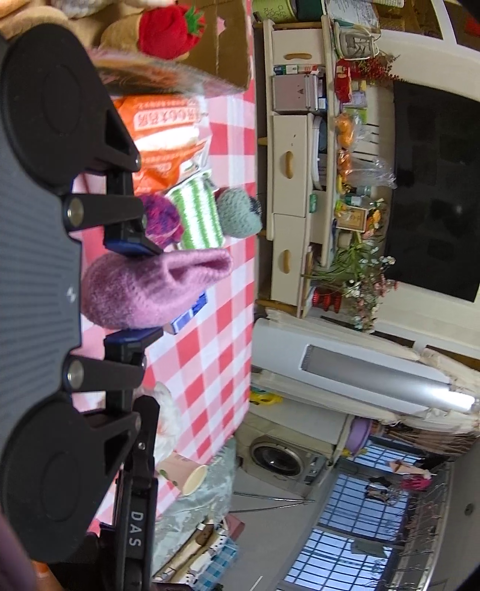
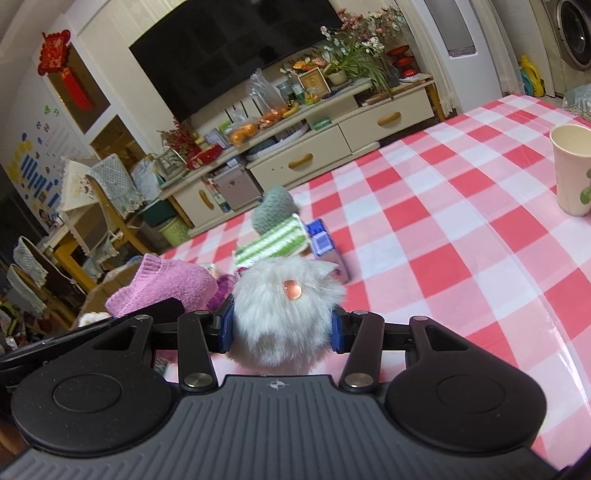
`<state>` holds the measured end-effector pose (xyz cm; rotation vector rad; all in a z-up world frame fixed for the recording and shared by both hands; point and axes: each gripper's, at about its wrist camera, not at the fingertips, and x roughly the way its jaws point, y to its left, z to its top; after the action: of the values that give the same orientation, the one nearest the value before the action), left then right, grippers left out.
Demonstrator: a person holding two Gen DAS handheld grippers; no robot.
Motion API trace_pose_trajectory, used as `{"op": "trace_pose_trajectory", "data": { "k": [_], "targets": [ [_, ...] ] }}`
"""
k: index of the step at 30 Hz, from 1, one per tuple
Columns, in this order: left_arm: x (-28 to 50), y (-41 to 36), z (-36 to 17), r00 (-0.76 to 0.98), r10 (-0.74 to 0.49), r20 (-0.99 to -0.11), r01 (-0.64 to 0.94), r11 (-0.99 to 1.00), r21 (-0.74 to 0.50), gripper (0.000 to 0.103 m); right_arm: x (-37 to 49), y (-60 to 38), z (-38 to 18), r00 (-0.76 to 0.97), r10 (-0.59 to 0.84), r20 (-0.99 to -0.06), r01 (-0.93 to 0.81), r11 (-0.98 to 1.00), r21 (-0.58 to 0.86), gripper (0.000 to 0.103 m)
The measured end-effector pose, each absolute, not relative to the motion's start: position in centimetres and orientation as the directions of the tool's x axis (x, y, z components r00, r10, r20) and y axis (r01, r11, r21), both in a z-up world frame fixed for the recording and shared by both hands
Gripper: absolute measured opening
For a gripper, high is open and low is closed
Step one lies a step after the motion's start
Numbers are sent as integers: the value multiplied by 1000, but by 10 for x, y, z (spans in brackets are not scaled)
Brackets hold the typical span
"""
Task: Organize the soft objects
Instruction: 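Carry the pink sock and pom-pom keychain into the cardboard box and release both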
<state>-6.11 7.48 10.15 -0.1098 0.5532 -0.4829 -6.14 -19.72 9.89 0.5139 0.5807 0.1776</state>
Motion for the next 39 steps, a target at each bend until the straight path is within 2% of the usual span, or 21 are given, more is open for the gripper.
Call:
{"op": "trace_pose_trajectory", "data": {
  "k": [19, 32, 39],
  "targets": [
    [-60, 141, 123, 832, -393, -391, 294, 911, -289, 37, -38, -170, 119, 800, 435, -413, -153, 813, 561, 59],
    [-57, 201, 128, 898, -249, -362, 125, 934, -333, 37, -21, -137, 122, 725, 574, -380, -300, 761, 576, 59],
    [-55, 230, 128, 918, -142, -369, 25, 952, -304, 38, -13, -111, 129, 666, 658, -353, -401, 714, 574, 59]
  ]
}}
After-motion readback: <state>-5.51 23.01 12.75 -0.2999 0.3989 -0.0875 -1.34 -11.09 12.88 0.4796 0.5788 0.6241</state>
